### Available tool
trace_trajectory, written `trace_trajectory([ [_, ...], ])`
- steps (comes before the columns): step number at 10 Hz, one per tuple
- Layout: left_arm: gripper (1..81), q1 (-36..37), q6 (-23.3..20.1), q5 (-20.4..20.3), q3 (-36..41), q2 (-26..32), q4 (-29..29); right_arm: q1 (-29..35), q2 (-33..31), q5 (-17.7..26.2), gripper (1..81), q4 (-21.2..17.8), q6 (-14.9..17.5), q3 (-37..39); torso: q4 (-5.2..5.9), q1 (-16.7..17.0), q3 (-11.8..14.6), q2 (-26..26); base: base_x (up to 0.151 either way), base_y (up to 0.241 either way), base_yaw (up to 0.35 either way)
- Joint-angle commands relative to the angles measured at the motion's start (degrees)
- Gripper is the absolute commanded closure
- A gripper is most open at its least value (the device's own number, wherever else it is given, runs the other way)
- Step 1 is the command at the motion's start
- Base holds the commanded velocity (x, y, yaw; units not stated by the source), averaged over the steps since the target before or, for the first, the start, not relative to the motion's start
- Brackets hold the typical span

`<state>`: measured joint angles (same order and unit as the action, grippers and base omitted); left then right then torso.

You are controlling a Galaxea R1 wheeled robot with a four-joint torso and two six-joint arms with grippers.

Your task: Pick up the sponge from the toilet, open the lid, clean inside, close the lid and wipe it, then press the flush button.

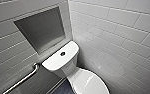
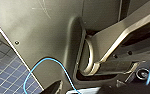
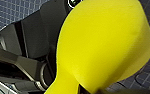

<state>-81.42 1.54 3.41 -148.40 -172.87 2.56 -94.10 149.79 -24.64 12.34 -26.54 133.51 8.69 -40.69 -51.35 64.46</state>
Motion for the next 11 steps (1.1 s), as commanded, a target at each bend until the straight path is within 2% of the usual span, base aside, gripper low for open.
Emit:
trace_trajectory([
  [1, 1.0, 0.8, 0.3, 5.0, 8.0, 4.6, -0.9, -5.9, 2.6, 8.9, 81.1, -2.2, 6.7, 2.7, 0.00, 0.0, 0.0, 0.0, 0.000, 0.000, 0.000],
  [2, 1.0, 1.3, 0.4, 4.8, 11.2, 6.6, -1.2, -5.1, 4.0, 16.1, 81.1, -0.1, 6.8, 3.9, 0.00, 0.0, 0.0, 0.0, 0.000, 0.000, 0.000],
  [3, 1.0, 1.9, 0.4, 5.0, 12.2, 7.4, -2.1, -4.7, 5.8, 21.3, 81.1, -0.2, 6.9, 5.4, 0.00, 0.0, 0.0, 0.0, 0.000, 0.000, 0.000],
  [5, 1.0, 3.6, 0.4, 5.0, 14.3, 8.9, -3.6, -5.6, 7.4, 22.8, 81.1, -1.8, 6.1, 5.0, 0.00, 0.0, 0.0, 0.0, 0.000, 0.000, 0.000],
  [6, 1.0, 4.6, 0.4, 5.0, 15.9, 9.9, -4.2, -6.5, 7.7, 22.8, 81.1, -2.0, 7.4, 4.4, 0.00, 0.0, 0.0, 0.0, 0.000, 0.000, 0.000],
  [7, 1.0, 5.7, 0.4, 5.0, 17.8, 10.6, -4.3, -7.3, 9.1, 22.3, 81.1, -2.7, 12.2, 4.8, 0.00, 0.0, 0.0, 0.0, 0.000, 0.000, 0.000],
  [8, 1.0, 6.7, 0.4, 5.0, 18.0, 10.4, -4.3, -7.6, 10.5, 22.4, 81.1, -8.1, 18.7, 6.0, 0.00, 0.0, 0.0, 0.0, 0.000, 0.000, 0.000],
  [9, 1.0, 7.5, 0.4, 5.0, 18.1, 10.4, -4.3, -6.9, 11.9, 23.0, 81.1, -20.4, 31.0, 8.7, 0.00, 0.0, 0.0, 0.0, 0.000, 0.000, 0.000],
  [10, 1.0, 7.8, 0.4, 5.0, 17.9, 10.4, -4.3, -6.5, 11.7, 24.5, 81.1, -27.0, 37.8, 8.9, 0.00, 0.0, 0.0, 0.0, 0.000, 0.000, 0.000],
  [11, 1.0, 7.9, 0.4, 4.5, 17.8, 10.4, -4.3, -6.3, 11.0, 24.3, 81.1, -26.4, 38.7, 7.9, 0.00, 0.0, 0.0, 0.1, 0.000, 0.000, 0.000],
])
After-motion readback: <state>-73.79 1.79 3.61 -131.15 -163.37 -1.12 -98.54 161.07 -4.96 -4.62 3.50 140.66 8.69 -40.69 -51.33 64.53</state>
